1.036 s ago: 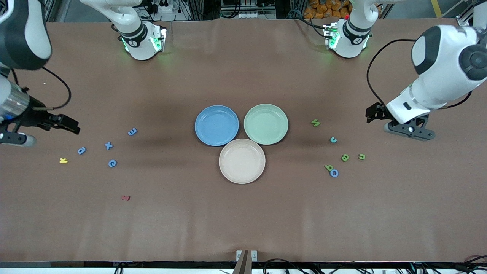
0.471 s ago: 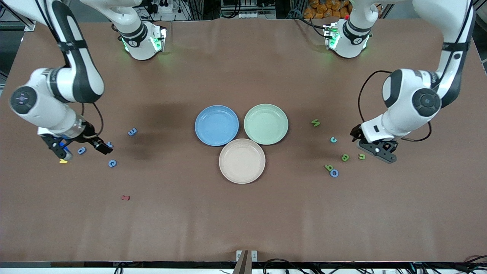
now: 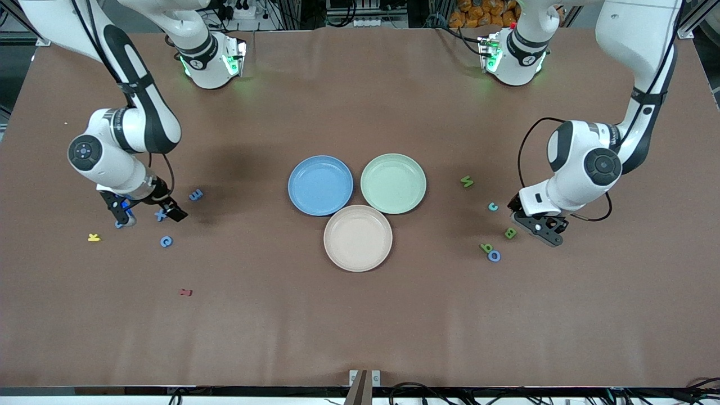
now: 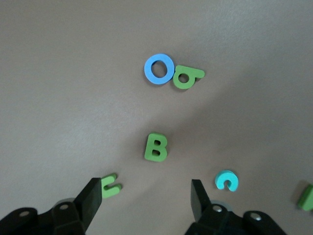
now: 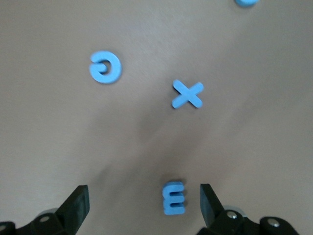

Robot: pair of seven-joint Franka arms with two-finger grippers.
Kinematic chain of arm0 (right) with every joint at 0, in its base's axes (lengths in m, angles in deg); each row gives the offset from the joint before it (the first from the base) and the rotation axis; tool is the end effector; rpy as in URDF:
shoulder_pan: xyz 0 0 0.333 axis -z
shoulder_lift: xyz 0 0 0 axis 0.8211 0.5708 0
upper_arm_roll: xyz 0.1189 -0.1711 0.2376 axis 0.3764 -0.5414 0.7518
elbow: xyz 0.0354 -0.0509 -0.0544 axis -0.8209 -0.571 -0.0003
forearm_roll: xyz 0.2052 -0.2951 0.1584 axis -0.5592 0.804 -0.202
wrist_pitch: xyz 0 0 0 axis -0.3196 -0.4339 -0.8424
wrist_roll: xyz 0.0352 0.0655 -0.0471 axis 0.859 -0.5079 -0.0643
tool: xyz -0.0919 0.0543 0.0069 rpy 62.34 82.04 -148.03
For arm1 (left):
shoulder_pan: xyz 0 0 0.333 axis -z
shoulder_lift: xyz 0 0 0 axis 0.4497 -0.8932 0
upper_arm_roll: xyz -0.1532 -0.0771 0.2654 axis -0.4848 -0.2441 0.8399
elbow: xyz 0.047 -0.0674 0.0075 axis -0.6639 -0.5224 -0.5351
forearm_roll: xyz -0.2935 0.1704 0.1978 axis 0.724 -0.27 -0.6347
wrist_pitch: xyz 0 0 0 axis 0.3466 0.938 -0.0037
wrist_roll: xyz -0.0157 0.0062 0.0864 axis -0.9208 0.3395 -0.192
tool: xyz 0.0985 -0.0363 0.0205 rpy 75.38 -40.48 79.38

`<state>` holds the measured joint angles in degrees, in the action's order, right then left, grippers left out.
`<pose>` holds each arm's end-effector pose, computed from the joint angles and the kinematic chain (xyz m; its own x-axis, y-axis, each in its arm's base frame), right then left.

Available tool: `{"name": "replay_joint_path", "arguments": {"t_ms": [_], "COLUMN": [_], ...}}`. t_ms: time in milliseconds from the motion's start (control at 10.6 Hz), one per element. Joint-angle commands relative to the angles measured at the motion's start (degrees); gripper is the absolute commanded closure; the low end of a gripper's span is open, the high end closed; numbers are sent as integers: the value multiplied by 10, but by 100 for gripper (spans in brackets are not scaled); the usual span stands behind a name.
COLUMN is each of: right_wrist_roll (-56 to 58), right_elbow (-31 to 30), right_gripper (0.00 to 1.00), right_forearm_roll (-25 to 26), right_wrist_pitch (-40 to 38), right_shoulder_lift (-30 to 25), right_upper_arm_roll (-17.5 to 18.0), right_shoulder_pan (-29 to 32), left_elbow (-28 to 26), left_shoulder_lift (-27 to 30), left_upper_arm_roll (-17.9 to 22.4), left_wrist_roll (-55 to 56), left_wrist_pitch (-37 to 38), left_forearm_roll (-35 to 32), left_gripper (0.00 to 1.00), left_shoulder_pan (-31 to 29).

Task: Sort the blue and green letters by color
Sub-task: 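Reach the right gripper to blue E while the left gripper reaches green B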

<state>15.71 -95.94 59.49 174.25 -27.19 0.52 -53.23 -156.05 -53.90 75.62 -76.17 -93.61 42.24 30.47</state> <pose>0.5193 -0.0128 0.2324 0.6396 -0.7684 -0.0201 -0.7681 -0.6399 0.0220 0.5776 -0.0854 0.2435 0.7938 -0.6070 0.0383 -0.6071 -0.7946 -0.0097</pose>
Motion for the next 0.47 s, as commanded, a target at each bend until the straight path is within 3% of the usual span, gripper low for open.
{"name": "replay_joint_path", "arguments": {"t_ms": [0, 282, 377], "right_wrist_roll": [-10, -9, -9], "right_elbow": [-56, -83, -94], "right_gripper": [0, 0, 0], "right_forearm_roll": [-5, -5, -4], "right_wrist_pitch": [58, 94, 112], "right_shoulder_lift": [-14, -14, -12], "right_upper_arm_roll": [4, 6, 5], "right_shoulder_pan": [-5, -10, -12], "left_elbow": [7, 18, 18], "left_shoulder_lift": [-39, -62, -65], "left_upper_arm_roll": [-2, -2, -2], "left_wrist_roll": [-56, -72, -74], "left_wrist_pitch": [-50, -54, -54], "left_forearm_roll": [-11, -9, -9], "left_gripper": [21, 24, 31], "left_shoulder_pan": [-6, -7, -7]}}
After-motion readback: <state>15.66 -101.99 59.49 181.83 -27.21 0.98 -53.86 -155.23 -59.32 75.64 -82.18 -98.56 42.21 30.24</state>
